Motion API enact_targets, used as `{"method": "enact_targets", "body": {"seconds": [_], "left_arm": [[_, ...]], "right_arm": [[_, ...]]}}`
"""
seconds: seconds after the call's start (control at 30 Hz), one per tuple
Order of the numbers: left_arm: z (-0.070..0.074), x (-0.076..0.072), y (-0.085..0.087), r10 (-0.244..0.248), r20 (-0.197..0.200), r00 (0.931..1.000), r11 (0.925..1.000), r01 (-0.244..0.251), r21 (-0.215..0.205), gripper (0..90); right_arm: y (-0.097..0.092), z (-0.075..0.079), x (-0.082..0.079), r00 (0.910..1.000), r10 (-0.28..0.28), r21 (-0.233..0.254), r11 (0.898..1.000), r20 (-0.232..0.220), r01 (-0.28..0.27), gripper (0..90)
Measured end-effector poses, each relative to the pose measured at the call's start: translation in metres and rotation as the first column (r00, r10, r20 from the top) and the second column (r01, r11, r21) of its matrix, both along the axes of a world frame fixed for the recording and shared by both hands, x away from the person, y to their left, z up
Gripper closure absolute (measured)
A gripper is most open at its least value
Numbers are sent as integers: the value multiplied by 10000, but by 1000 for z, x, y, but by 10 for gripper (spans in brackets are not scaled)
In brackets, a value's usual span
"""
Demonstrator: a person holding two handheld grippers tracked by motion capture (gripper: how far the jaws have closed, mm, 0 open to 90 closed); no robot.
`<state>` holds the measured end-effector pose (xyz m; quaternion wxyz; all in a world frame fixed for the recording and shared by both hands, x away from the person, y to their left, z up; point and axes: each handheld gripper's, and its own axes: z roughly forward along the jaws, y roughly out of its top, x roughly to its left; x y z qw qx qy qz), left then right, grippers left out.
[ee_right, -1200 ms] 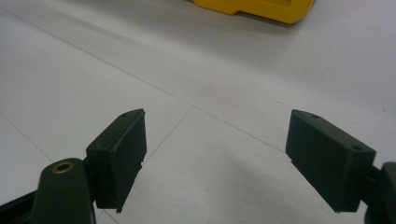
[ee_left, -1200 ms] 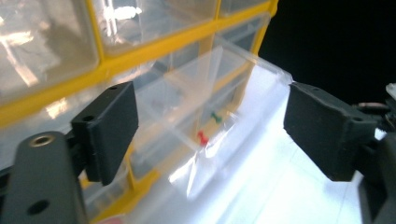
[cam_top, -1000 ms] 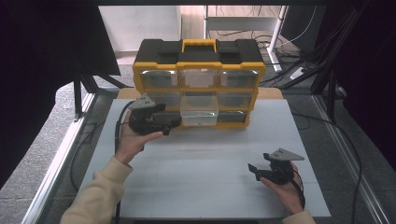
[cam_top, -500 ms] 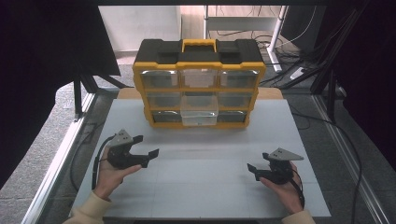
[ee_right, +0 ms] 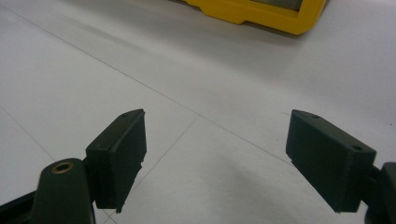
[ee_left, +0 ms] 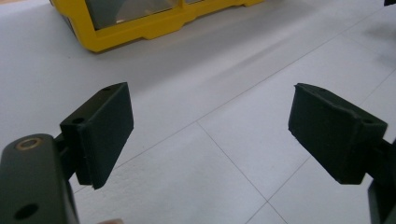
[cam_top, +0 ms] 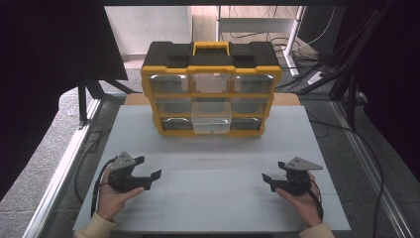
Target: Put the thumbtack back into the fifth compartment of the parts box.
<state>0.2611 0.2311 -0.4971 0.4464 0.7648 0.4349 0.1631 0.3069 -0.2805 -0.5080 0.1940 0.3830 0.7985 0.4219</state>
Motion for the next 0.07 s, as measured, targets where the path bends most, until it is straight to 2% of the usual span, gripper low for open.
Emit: {"method": "enact_targets", "body": {"seconds": [0.07], "left_arm": [[-2, 1, 0, 7, -32, 10000, 10000, -6, 70, 135]], "right_arm": [[0, 0, 0, 10000, 1, 12, 10000, 33, -1, 208]]}}
